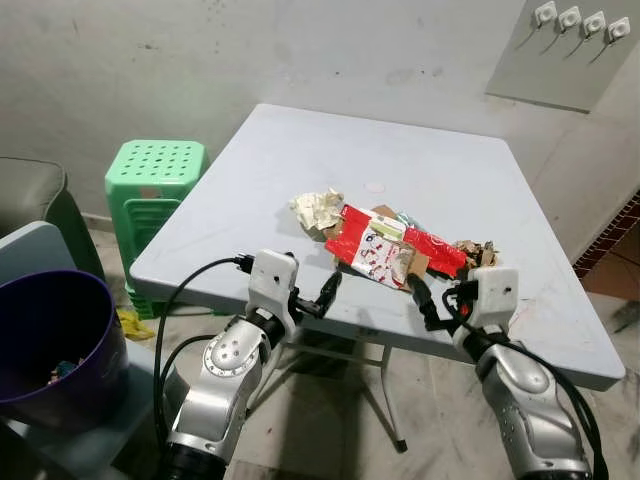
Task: Picking trash to rubbish bin
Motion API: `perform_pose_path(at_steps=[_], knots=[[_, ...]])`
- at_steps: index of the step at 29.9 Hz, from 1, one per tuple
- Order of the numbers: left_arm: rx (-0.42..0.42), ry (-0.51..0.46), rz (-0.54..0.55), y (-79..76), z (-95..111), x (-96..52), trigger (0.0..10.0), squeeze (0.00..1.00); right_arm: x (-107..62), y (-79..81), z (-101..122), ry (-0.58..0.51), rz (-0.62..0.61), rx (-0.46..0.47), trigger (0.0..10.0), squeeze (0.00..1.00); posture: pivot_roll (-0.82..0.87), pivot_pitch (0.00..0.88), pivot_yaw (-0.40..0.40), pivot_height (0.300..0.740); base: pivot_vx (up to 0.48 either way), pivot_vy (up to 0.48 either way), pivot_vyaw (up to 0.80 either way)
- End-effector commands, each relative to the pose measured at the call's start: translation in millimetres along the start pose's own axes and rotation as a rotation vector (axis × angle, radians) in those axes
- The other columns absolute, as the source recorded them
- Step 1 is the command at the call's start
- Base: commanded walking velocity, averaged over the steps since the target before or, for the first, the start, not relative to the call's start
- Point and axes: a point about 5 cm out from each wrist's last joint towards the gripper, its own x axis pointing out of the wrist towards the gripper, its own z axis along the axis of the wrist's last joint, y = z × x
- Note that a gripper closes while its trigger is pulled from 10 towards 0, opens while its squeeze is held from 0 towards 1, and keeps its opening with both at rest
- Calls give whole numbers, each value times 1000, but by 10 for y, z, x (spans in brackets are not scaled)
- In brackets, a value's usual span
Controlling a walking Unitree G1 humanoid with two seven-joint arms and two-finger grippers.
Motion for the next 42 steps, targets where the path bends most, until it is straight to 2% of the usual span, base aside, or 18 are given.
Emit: perform_pose_path(at_steps=[1,13,20,28,38,39,40,41,42], knots=[[1,-15,-42,-58,54,-6,10000,0,49,-66,-24,28,-35,89,10000,0,-44,54,-94,740,0,0,0],[3,-23,-63,-70,124,11,10000,0,337,-83,-11,47,-48,238,10000,0,-37,87,-84,740,0,0,0],[-5,-29,-62,-81,157,1,10000,0,470,-83,-73,99,-44,276,10000,0,-22,100,-91,740,0,0,0],[-11,-28,-53,-74,165,-30,10000,0,579,14,-168,165,9,346,10000,0,-4,110,-98,740,0,0,0],[-15,-29,-40,-55,185,-35,10000,0,665,128,-191,184,66,401,10000,0,5,113,-103,740,0,0,0],[-15,-29,-38,-53,185,-35,10000,0,671,135,-187,180,70,407,9333,0,6,113,-104,740,0,0,0],[-15,-29,-38,-52,186,-36,10000,0,676,143,-181,174,76,420,5176,0,7,113,-104,740,0,0,0],[-14,-29,-37,-51,185,-38,10000,0,681,148,-177,171,79,425,3216,0,8,112,-104,740,0,0,0],[-13,-29,-35,-49,187,-41,10000,0,688,153,-169,167,82,428,0,0,9,113,-105,740,0,0,0]])
